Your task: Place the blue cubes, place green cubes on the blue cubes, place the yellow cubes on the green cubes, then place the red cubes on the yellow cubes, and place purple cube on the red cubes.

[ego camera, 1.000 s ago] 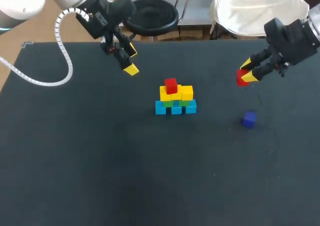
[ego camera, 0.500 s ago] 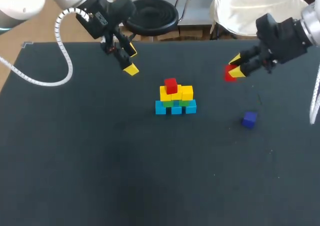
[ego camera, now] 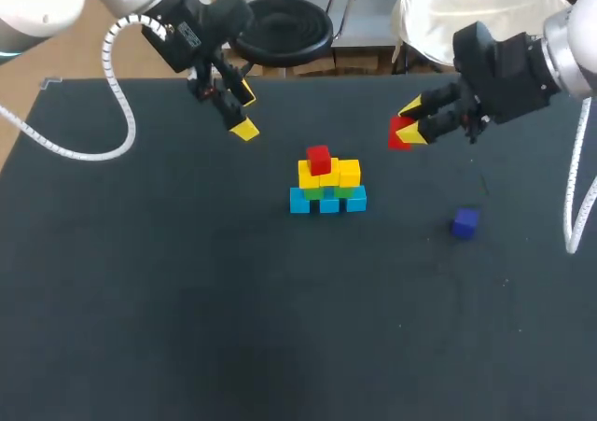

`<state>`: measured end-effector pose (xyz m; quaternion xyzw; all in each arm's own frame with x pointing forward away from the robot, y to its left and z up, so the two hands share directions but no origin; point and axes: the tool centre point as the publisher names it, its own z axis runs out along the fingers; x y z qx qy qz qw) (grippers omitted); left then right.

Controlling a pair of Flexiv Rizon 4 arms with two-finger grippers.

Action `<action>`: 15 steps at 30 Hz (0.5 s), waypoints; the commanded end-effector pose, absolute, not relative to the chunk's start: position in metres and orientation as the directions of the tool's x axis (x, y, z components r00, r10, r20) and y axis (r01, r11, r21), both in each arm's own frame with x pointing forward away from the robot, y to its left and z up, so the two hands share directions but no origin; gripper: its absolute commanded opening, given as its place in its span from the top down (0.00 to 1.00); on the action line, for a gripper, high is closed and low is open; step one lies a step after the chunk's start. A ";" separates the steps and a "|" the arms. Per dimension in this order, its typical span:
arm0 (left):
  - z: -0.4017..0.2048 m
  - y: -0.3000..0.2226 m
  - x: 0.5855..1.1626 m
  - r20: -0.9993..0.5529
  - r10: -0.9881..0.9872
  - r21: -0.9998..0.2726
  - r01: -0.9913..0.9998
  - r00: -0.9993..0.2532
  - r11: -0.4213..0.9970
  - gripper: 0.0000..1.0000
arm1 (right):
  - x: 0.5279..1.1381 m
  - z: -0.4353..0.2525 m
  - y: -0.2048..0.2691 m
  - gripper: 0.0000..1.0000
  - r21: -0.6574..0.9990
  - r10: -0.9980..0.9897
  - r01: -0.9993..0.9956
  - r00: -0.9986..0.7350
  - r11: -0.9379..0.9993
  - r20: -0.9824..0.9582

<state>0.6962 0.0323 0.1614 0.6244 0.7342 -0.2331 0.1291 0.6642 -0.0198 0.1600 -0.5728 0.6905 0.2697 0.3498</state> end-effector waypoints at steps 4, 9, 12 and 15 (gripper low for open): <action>0.161 0.033 0.695 -0.483 0.856 -0.179 0.978 -0.185 0.111 0.00 | 0.684 0.153 -0.005 1.00 0.016 -0.558 -0.996 -0.062 0.088 -0.827; 0.161 0.033 0.695 -0.483 0.856 -0.179 0.978 -0.185 0.111 0.00 | 0.684 0.153 -0.005 1.00 0.016 -0.558 -0.996 -0.062 0.088 -0.827; 0.161 0.033 0.695 -0.483 0.856 -0.179 0.978 -0.185 0.111 0.00 | 0.684 0.153 -0.005 1.00 0.016 -0.558 -0.996 -0.062 0.088 -0.827; 0.161 0.033 0.695 -0.483 0.856 -0.179 0.978 -0.185 0.111 0.00 | 0.684 0.153 -0.005 1.00 0.016 -0.558 -0.996 -0.062 0.088 -0.827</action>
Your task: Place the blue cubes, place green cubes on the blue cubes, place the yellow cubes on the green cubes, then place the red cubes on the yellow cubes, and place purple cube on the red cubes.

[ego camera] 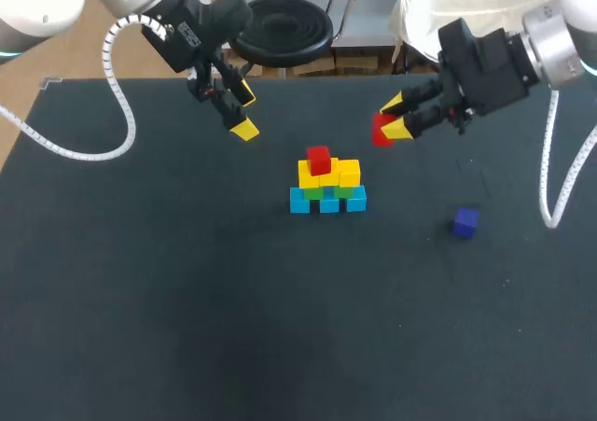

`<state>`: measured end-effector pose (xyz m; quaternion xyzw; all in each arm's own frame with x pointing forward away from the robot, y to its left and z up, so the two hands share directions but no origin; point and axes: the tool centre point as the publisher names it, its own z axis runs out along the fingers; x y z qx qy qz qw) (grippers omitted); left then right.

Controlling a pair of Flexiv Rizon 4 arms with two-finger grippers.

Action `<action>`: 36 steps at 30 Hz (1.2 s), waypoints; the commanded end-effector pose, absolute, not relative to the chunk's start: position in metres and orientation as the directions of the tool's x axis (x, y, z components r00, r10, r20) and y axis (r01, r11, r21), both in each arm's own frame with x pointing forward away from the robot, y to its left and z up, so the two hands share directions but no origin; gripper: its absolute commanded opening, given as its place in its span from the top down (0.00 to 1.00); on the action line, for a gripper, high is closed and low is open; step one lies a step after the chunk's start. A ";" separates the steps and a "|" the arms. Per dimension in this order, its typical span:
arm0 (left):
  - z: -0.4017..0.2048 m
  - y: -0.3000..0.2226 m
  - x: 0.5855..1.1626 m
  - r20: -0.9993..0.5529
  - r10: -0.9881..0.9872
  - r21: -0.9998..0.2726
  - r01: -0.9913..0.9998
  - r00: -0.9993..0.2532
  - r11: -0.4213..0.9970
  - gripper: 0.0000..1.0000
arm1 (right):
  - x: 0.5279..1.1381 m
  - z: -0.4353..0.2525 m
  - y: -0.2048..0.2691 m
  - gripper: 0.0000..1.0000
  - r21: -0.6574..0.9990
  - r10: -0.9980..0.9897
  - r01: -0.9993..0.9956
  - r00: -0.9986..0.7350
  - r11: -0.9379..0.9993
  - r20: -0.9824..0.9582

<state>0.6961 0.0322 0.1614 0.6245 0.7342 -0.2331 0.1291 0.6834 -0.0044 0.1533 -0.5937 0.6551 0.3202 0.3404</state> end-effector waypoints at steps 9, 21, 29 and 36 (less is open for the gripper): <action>0.161 0.033 0.695 -0.483 0.856 -0.179 0.978 -0.185 0.111 0.00 | 0.680 0.152 0.003 1.00 0.024 -0.545 -0.997 -0.060 0.073 -0.836; 0.161 0.033 0.695 -0.483 0.856 -0.179 0.978 -0.185 0.111 0.00 | 0.675 0.139 0.027 1.00 0.087 -0.560 -0.991 -0.130 0.103 -0.818; 0.161 0.033 0.695 -0.483 0.856 -0.179 0.978 -0.185 0.111 0.00 | 0.667 0.128 0.036 1.00 0.126 -0.571 -0.980 -0.194 0.157 -0.798; 0.161 0.033 0.695 -0.483 0.856 -0.179 0.978 -0.185 0.111 0.00 | 0.659 0.120 0.043 1.00 0.153 -0.591 -0.973 -0.228 0.175 -0.774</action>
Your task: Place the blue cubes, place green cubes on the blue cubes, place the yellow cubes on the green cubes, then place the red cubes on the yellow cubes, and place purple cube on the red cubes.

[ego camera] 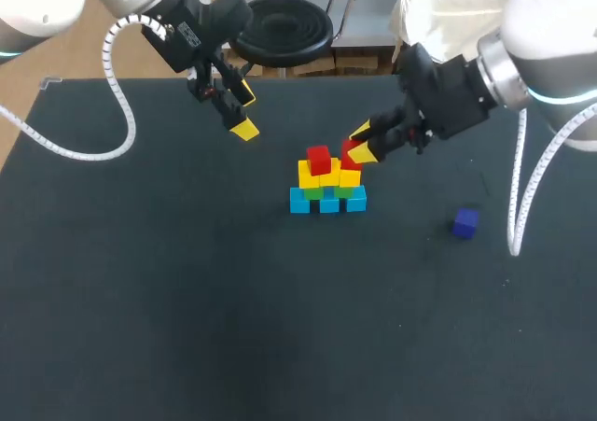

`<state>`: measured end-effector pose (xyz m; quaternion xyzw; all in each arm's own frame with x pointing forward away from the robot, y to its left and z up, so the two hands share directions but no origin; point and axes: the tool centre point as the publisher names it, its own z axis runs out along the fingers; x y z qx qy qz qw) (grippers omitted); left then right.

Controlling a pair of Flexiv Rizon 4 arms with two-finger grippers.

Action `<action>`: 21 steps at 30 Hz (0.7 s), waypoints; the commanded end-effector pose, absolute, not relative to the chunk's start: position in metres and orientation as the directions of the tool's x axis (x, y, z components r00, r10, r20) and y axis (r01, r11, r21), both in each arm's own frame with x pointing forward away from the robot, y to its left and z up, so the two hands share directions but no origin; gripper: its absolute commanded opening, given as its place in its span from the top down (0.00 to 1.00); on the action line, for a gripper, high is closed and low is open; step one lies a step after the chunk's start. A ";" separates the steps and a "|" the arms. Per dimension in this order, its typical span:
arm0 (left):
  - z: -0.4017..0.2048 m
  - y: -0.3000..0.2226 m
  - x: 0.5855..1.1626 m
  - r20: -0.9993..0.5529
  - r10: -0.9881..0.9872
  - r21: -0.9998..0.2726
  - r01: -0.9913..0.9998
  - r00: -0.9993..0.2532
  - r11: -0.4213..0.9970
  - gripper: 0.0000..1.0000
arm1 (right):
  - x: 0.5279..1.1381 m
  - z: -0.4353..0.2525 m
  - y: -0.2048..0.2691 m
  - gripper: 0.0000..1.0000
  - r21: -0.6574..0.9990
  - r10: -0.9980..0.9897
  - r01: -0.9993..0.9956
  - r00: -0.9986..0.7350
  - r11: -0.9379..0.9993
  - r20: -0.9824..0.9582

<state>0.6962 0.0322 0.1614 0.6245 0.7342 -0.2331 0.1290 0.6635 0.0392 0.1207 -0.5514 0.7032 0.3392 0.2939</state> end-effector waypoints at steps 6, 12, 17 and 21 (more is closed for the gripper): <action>0.161 0.033 0.695 -0.483 0.856 -0.179 0.978 -0.185 0.111 0.00 | 0.653 0.118 0.041 1.00 0.151 -0.601 -0.974 -0.222 0.167 -0.768; 0.161 0.033 0.695 -0.483 0.856 -0.179 0.978 -0.185 0.111 0.00 | 0.652 0.119 0.042 1.00 0.137 -0.620 -0.982 -0.187 0.127 -0.762; 0.161 0.033 0.695 -0.483 0.856 -0.179 0.978 -0.185 0.111 0.00 | 0.656 0.114 0.038 1.00 0.124 -0.618 -0.990 -0.143 0.074 -0.773; 0.161 0.033 0.695 -0.483 0.856 -0.179 0.978 -0.185 0.111 0.00 | 0.660 0.111 0.034 1.00 0.119 -0.605 -0.991 -0.129 0.056 -0.786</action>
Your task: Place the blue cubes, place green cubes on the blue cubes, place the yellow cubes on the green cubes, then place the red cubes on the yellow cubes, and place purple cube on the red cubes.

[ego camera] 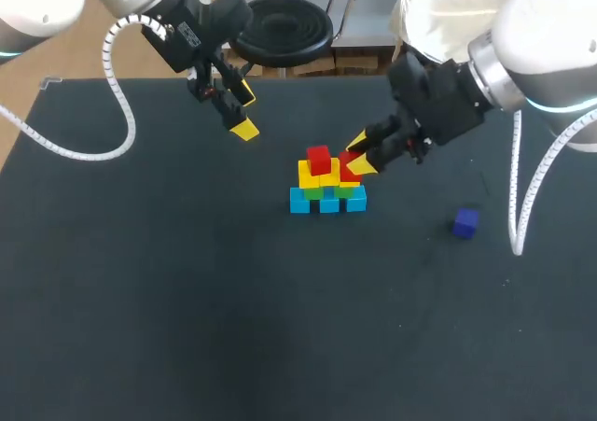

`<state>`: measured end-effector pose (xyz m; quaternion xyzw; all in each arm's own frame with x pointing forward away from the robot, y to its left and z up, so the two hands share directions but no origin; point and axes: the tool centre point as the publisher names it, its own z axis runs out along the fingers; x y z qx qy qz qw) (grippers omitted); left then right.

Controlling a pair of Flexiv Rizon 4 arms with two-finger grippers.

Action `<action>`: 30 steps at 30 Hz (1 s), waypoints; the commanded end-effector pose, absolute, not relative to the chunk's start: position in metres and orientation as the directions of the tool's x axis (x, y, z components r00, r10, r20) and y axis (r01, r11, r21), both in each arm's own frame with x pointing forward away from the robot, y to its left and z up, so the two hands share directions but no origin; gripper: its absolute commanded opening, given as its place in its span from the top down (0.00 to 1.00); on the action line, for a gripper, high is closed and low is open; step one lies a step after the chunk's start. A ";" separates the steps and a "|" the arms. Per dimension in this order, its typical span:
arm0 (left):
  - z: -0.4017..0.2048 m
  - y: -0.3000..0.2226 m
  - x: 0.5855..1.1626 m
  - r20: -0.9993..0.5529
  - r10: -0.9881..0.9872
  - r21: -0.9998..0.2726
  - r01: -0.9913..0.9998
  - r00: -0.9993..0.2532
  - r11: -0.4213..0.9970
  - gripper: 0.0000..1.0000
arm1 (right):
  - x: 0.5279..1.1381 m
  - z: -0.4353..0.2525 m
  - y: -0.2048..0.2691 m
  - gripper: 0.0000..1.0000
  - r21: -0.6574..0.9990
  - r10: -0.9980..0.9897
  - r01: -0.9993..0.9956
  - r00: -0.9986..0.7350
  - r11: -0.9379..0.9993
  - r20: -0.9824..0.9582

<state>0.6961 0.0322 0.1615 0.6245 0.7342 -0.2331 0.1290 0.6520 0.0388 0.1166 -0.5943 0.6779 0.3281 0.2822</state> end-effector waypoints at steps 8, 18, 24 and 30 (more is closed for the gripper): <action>0.161 0.033 0.695 -0.483 0.856 -0.179 0.978 -0.185 0.111 0.00 | 0.666 0.105 0.039 1.00 0.125 -0.596 -0.991 -0.127 0.045 -0.793; 0.161 0.033 0.695 -0.483 0.856 -0.179 0.978 -0.185 0.111 0.00 | 0.668 0.106 0.046 1.00 0.124 -0.597 -0.992 -0.122 0.037 -0.793; 0.161 0.033 0.695 -0.483 0.856 -0.179 0.978 -0.185 0.111 0.00 | 0.668 0.107 0.048 1.00 0.126 -0.596 -0.991 -0.123 0.037 -0.793; 0.161 0.033 0.695 -0.483 0.856 -0.179 0.978 -0.185 0.111 0.00 | 0.670 0.106 0.049 1.00 0.131 -0.596 -0.991 -0.127 0.037 -0.793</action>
